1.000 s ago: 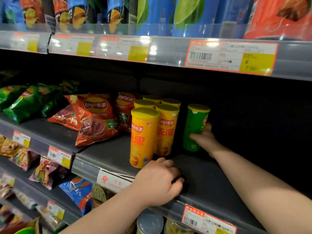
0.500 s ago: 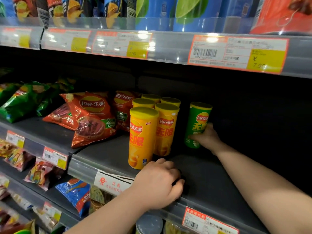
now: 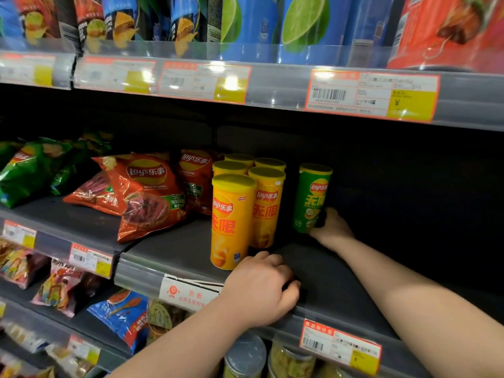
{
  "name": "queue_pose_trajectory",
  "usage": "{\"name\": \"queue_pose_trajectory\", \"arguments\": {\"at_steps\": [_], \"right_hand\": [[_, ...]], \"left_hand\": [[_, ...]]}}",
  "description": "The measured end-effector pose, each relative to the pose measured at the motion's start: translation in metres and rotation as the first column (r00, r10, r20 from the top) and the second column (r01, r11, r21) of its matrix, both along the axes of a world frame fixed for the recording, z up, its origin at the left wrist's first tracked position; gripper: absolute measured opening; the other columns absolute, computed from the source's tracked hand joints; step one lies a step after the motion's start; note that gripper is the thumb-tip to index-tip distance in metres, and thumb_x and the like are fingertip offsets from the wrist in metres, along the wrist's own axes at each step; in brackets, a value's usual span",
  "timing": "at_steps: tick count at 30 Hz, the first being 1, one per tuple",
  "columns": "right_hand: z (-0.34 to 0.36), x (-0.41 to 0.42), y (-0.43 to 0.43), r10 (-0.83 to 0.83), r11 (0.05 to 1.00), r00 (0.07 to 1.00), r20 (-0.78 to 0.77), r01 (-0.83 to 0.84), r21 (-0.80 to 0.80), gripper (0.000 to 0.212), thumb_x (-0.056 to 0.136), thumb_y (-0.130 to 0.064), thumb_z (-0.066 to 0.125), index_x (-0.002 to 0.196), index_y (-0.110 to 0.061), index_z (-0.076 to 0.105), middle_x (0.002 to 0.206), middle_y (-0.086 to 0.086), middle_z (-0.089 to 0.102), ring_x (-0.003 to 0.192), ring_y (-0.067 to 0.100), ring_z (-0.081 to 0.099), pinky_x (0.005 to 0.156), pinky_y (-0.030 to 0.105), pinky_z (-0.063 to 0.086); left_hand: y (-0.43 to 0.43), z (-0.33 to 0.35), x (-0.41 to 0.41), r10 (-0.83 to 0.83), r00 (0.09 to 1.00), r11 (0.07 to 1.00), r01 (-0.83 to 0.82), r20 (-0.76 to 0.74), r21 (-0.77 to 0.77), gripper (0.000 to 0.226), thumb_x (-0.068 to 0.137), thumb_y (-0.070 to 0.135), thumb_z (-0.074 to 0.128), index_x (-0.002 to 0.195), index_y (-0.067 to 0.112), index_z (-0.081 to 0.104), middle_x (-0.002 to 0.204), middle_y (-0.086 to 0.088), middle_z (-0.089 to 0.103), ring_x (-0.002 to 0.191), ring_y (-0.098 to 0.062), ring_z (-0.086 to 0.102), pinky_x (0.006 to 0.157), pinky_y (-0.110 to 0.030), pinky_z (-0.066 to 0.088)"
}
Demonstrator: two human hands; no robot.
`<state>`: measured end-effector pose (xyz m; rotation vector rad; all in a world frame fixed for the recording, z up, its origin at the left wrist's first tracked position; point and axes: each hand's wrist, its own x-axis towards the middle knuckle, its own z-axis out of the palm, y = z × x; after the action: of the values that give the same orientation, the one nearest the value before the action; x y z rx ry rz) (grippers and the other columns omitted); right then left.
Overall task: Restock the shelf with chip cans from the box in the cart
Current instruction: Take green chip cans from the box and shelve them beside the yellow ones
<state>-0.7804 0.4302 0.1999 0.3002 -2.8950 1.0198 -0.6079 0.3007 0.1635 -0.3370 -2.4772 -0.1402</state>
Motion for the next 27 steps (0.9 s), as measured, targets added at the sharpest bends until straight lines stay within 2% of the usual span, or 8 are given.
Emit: {"name": "queue_pose_trajectory", "arguments": {"at_steps": [5, 8, 10, 12, 14, 17, 20, 27], "right_hand": [[0.008, 0.039, 0.013, 0.086, 0.914, 0.992, -0.097, -0.040, 0.403, 0.045, 0.087, -0.037, 0.058, 0.130, -0.027, 0.051, 0.135, 0.005, 0.049, 0.121, 0.026, 0.050, 0.095, 0.032, 0.044], [0.012, 0.071, 0.023, 0.177, 0.837, 0.965, -0.192, -0.045, 0.545, 0.040, 0.090, -0.040, 0.054, 0.127, -0.026, 0.054, 0.132, 0.002, 0.052, 0.119, 0.026, 0.050, 0.092, 0.033, 0.041], [0.015, 0.092, 0.027, 0.187, 0.815, 0.961, -0.203, -0.037, 0.579, 0.039, 0.091, -0.041, 0.052, 0.128, -0.027, 0.053, 0.133, 0.001, 0.052, 0.121, 0.025, 0.049, 0.095, 0.035, 0.038], [0.021, 0.112, 0.029, 0.163, 0.799, 0.969, -0.188, -0.018, 0.601, 0.040, 0.092, -0.042, 0.051, 0.129, -0.029, 0.052, 0.134, 0.000, 0.051, 0.123, 0.024, 0.047, 0.099, 0.036, 0.036], [0.024, 0.132, 0.032, 0.142, 0.789, 0.974, -0.176, -0.004, 0.615, 0.040, 0.092, -0.043, 0.050, 0.129, -0.028, 0.051, 0.134, 0.000, 0.050, 0.123, 0.025, 0.046, 0.100, 0.036, 0.036], [0.021, 0.161, 0.038, 0.123, 0.805, 0.967, -0.222, 0.034, 0.593, 0.039, 0.091, -0.042, 0.051, 0.126, -0.027, 0.053, 0.129, 0.001, 0.053, 0.119, 0.025, 0.048, 0.097, 0.036, 0.037], [0.017, 0.189, 0.040, 0.105, 0.816, 0.960, -0.259, 0.066, 0.575, 0.038, 0.091, -0.041, 0.050, 0.125, -0.027, 0.055, 0.127, 0.001, 0.055, 0.117, 0.024, 0.051, 0.096, 0.037, 0.038], [0.003, 0.232, 0.039, 0.119, 0.797, 0.953, -0.279, 0.076, 0.599, 0.033, 0.089, -0.035, 0.048, 0.119, -0.025, 0.059, 0.117, 0.000, 0.060, 0.109, 0.024, 0.055, 0.089, 0.036, 0.042]], "left_hand": [[0.000, 0.001, 0.002, 0.014, 0.999, 0.999, -0.012, 0.048, -0.043, 0.038, 0.078, 0.043, 0.041, 0.061, 0.023, 0.068, 0.060, 0.005, 0.058, 0.057, -0.018, 0.057, 0.043, -0.022, 0.039], [0.001, 0.003, 0.003, 0.033, 0.996, 0.997, -0.027, 0.083, -0.071, 0.042, 0.079, 0.043, 0.037, 0.061, 0.020, 0.067, 0.063, 0.003, 0.061, 0.058, -0.021, 0.060, 0.042, -0.025, 0.041], [0.003, 0.009, 0.008, 0.018, 0.986, 0.998, -0.008, 0.164, -0.063, 0.053, 0.081, 0.046, 0.024, 0.074, 0.019, 0.069, 0.077, -0.001, 0.065, 0.073, -0.024, 0.062, 0.052, -0.030, 0.046], [0.004, 0.013, 0.010, 0.054, 0.971, 0.996, -0.035, 0.235, -0.085, 0.065, 0.084, 0.050, 0.012, 0.099, 0.020, 0.067, 0.102, -0.002, 0.063, 0.100, -0.025, 0.057, 0.071, -0.032, 0.045], [0.002, 0.015, 0.012, 0.058, 0.959, 0.996, -0.039, 0.277, -0.075, 0.052, 0.094, 0.048, 0.023, 0.111, 0.019, 0.062, 0.115, -0.003, 0.058, 0.112, -0.024, 0.050, 0.081, -0.033, 0.044], [0.002, 0.022, 0.017, 0.038, 0.954, 0.999, -0.030, 0.297, -0.032, 0.040, 0.096, 0.044, 0.038, 0.112, 0.016, 0.061, 0.120, -0.006, 0.056, 0.114, -0.026, 0.050, 0.086, -0.036, 0.044], [0.004, 0.026, 0.027, 0.026, 0.967, 0.998, -0.013, 0.254, -0.053, 0.039, 0.094, 0.047, 0.041, 0.113, 0.017, 0.058, 0.119, -0.005, 0.055, 0.112, -0.026, 0.050, 0.085, -0.038, 0.044], [0.005, 0.016, 0.058, -0.140, 0.977, 0.989, 0.147, 0.159, -0.030, 0.039, 0.089, 0.047, 0.046, 0.115, 0.021, 0.057, 0.115, 0.001, 0.054, 0.108, -0.021, 0.048, 0.085, -0.036, 0.045]]}}
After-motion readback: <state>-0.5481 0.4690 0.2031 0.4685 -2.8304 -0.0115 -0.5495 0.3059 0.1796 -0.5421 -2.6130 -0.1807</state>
